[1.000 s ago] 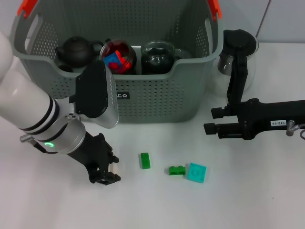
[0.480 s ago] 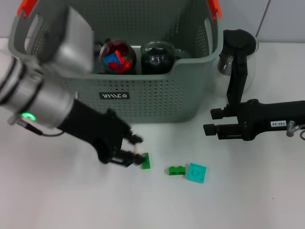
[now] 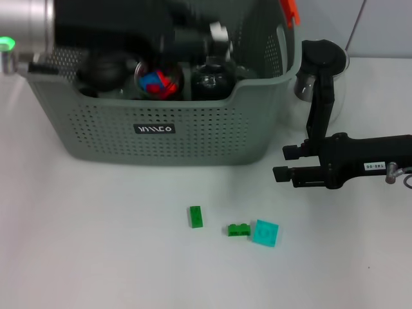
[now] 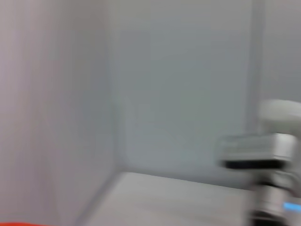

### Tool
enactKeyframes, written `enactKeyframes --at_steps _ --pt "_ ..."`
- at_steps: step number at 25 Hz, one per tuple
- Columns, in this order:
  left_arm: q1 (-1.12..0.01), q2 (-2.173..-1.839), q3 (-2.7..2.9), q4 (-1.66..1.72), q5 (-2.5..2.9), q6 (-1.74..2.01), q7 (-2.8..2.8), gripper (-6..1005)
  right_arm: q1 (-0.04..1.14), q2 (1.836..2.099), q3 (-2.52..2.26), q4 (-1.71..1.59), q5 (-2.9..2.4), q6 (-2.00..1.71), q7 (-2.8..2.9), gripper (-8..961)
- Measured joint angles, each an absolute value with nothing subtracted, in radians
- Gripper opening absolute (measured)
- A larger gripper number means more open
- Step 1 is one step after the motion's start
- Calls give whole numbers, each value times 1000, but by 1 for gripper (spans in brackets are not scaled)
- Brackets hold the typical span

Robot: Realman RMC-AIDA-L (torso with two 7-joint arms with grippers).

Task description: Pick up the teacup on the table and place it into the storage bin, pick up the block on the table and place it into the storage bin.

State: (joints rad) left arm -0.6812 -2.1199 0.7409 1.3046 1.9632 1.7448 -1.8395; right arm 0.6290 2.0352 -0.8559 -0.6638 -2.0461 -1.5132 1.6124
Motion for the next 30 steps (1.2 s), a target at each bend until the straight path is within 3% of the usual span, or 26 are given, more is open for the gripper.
enactKeyframes --at_steps 10,20,30 --pt "-777 -2097 957 1149 2310 1163 -1958 412 630 2035 -856 -670 -2043 -1516 1614 644" --pt "-885 -2122 1002 1007 2709 1098 -2045 411 633 2036 -854 -670 -2043 -1513 1611 644" --pt "-903 -2126 1009 977 2748 1061 -2117 505 640 2036 -853 -670 -2043 -1511 1610 644"
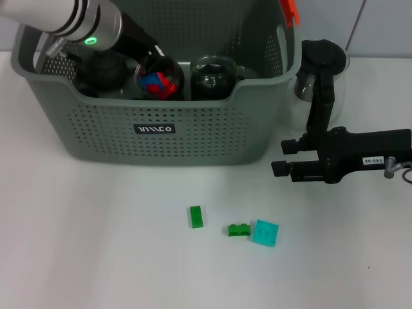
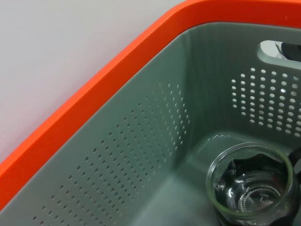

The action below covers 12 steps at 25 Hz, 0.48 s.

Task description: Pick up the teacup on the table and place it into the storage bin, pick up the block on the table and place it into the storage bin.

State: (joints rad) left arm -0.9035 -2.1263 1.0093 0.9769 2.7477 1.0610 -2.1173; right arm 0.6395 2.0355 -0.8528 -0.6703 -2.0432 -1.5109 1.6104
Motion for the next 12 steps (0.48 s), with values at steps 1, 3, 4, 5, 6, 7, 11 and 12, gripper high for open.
enactKeyframes --at_steps 1,3,4,5,6,7,11,12 --pt "-901 -2130 1009 984 2748 1063 -2117 515 639 2036 -853 -670 -2043 -1511 1611 644" --pt "-892 -2140 1004 1011 2743 1067 -2119 534 639 2035 -853 -670 -2043 -1512 1611 644" --pt "-883 -2144 1001 1030 2733 1070 -2123 543 639 2036 -853 -670 -2043 -1513 1611 644" --pt "-883 -2144 1001 1030 2733 1070 -2123 553 639 2036 -853 -670 -2043 -1513 1611 644" --pt "-857 -2150 998 1085 2691 1077 -2137 562 638 2036 -853 -670 -2043 -1513 1611 644" --pt "-853 -2150 998 1092 2681 1080 -2138 572 638 2036 -853 -670 -2043 -1514 1611 644" --pt "-788 -2158 996 1189 2552 1114 -2154 631 635 2036 -853 -670 -2043 -1515 1612 644" --pt "-775 -2159 995 1211 2525 1121 -2156 648 634 2036 -853 -670 -2043 -1516 1614 644"
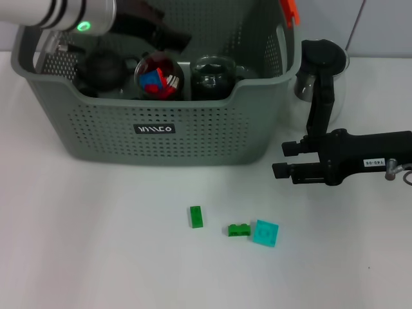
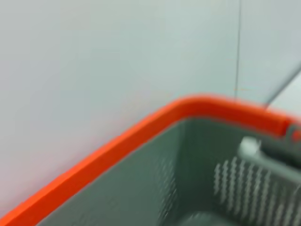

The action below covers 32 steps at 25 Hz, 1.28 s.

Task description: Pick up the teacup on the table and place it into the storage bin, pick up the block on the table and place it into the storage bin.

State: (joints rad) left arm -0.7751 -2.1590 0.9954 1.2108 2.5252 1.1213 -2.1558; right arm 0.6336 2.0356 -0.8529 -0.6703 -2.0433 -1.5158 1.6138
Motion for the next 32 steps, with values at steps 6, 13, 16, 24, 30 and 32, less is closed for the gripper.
enactKeyframes --at_steps 6,13,16,24,30,32 --pt "-639 -2158 978 1385 2224 1280 -2097 674 632 2036 -853 -670 -2043 -1527 1618 644" --pt "-525 -2172 841 1393 1948 1644 -1806 671 635 2035 -853 -672 -2043 -1530 1620 644" --pt "-498 -2173 819 1354 1942 1744 -1769 671 637 2035 -853 -672 -2043 -1534 1621 644" --pt "-482 -2177 857 1304 2121 1845 -1720 670 641 2034 -853 -672 -2043 -1536 1624 644" --pt "-494 -2178 976 1249 2219 1772 -1683 669 637 2034 -853 -670 -2043 -1532 1625 644" --pt "-501 -2178 1011 1227 2241 1718 -1682 669 635 2035 -853 -670 -2044 -1530 1625 644"
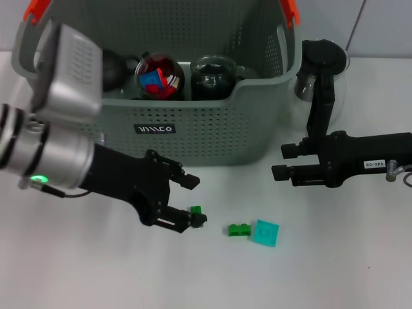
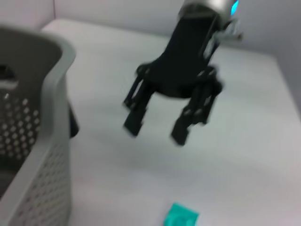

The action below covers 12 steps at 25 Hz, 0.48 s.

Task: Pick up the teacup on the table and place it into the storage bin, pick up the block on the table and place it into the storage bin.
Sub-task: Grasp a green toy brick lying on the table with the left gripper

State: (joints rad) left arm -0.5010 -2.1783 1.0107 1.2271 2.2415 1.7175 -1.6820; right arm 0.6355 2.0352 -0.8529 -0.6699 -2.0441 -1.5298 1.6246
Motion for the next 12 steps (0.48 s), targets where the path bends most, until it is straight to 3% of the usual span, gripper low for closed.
enactKeyframes --at_steps 12 --pt "-538 -2178 1250 1197 2402 1507 -1741 667 632 2035 -853 -667 -2046 -1526 1625 644"
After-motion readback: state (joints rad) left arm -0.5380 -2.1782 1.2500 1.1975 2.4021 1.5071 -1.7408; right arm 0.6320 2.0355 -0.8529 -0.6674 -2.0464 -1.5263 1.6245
